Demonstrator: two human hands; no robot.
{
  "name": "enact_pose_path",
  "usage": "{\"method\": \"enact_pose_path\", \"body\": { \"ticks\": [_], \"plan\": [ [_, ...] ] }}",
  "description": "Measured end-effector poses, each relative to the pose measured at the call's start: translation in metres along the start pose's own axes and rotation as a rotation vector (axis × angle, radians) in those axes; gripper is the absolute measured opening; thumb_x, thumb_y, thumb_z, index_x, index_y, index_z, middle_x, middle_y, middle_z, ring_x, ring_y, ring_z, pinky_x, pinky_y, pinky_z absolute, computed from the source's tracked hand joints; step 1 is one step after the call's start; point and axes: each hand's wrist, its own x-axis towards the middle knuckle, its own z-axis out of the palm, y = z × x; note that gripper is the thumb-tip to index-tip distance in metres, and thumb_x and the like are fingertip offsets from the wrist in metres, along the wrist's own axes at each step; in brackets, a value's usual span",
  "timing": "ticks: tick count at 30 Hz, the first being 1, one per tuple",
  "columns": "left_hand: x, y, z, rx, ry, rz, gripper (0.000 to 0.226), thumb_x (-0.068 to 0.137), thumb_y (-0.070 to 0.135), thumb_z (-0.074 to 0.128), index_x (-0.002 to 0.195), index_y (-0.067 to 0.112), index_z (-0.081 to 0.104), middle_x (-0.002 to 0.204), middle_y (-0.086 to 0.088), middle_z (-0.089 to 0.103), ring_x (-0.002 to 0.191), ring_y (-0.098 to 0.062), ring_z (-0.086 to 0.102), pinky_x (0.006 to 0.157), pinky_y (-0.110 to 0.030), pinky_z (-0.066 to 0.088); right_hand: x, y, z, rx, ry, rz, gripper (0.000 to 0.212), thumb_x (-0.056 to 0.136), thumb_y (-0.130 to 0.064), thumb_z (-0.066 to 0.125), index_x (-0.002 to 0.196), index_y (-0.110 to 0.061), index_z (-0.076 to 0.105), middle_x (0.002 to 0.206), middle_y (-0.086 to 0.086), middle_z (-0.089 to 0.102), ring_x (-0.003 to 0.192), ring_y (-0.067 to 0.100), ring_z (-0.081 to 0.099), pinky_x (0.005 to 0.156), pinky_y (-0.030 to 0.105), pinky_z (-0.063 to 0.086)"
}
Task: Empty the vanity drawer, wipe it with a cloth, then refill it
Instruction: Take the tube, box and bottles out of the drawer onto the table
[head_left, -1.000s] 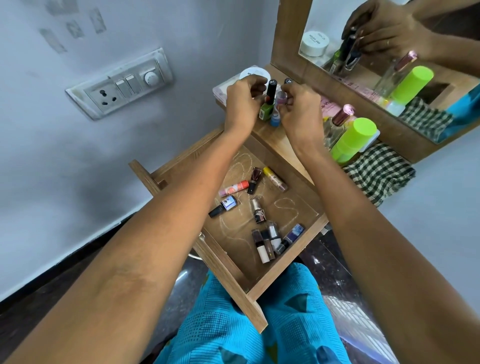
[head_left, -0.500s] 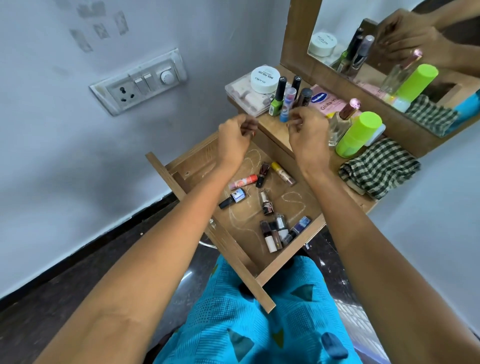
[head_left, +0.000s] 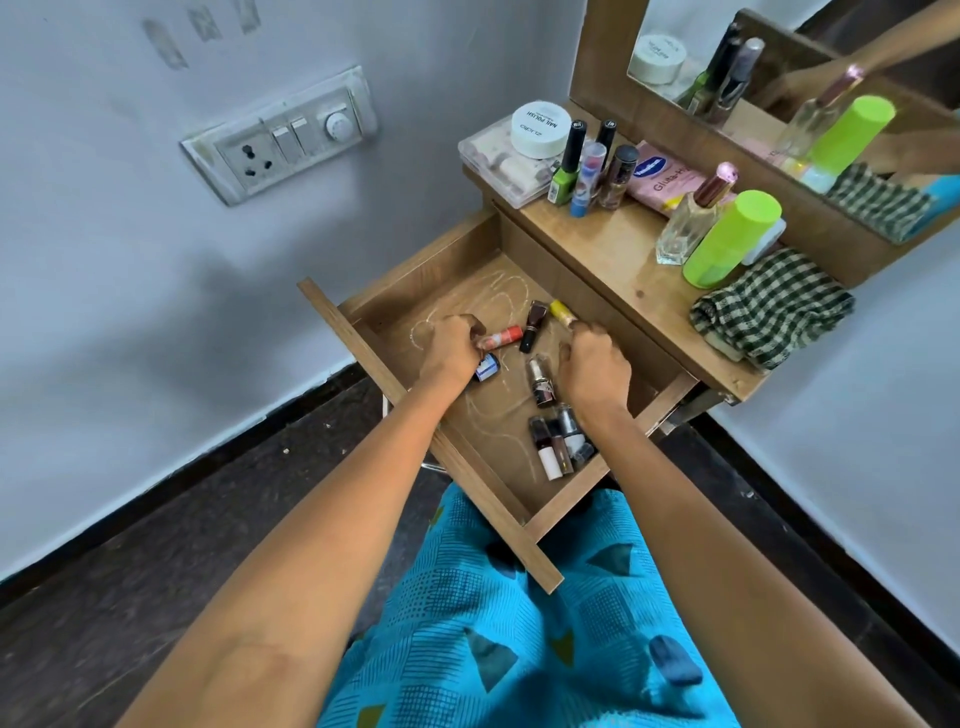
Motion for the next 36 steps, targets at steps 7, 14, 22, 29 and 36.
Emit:
{"method": "enact_pose_path", "body": {
  "ticks": [7,14,22,29,36],
  "plan": [
    [0.002,0.003,0.002,0.086,-0.016,-0.040,0.026,0.088,-0.001,0.047,0.108,0.004,0.062,0.115,-0.019,0.058,0.100,-0.031,0.058,0.084,-0.034,0.045,0.013,0.003,0.005,-0.203,-0.128,0.032,0.028,0.095,0.002,0.035,0.119,-0.002,0.051,0.120,0.014,0.056,0.113,0.028,0.054,0.086,0.034,0.047],
    [0.001,0.006,0.002,0.247,-0.011,-0.072,0.020,0.090,0.013,0.054,0.108,0.011,0.063,0.110,-0.013,0.062,0.101,-0.027,0.059,0.080,-0.033,0.047,0.020,0.004,0.006,-0.262,-0.133,-0.003,0.030,0.097,-0.003,0.035,0.124,-0.003,0.046,0.126,0.014,0.049,0.117,0.029,0.049,0.087,0.036,0.046],
    [0.001,0.008,0.001,0.037,0.003,-0.085,0.017,0.088,0.005,0.054,0.102,0.003,0.064,0.110,-0.016,0.061,0.098,-0.027,0.059,0.085,-0.036,0.050,0.017,0.008,0.010,-0.115,-0.118,0.047,0.028,0.098,-0.009,0.035,0.124,-0.001,0.042,0.123,0.018,0.051,0.110,0.031,0.055,0.086,0.037,0.047],
    [-0.011,0.019,-0.013,-0.204,0.109,-0.017,0.019,0.087,0.000,0.057,0.104,-0.003,0.064,0.107,-0.014,0.065,0.080,-0.009,0.056,0.065,0.001,0.041,0.005,0.006,-0.004,0.151,0.017,0.066,0.018,0.090,-0.003,0.052,0.107,-0.001,0.058,0.108,0.017,0.062,0.098,0.034,0.063,0.083,0.039,0.051],
    [-0.026,0.036,-0.023,-0.246,0.201,0.090,0.024,0.084,0.004,0.062,0.109,0.003,0.064,0.101,-0.004,0.064,0.081,-0.005,0.058,0.072,0.000,0.037,-0.005,0.000,-0.027,0.316,0.134,0.008,0.018,0.087,-0.002,0.053,0.103,-0.002,0.062,0.102,0.016,0.064,0.094,0.033,0.061,0.082,0.042,0.051]
  ]
}}
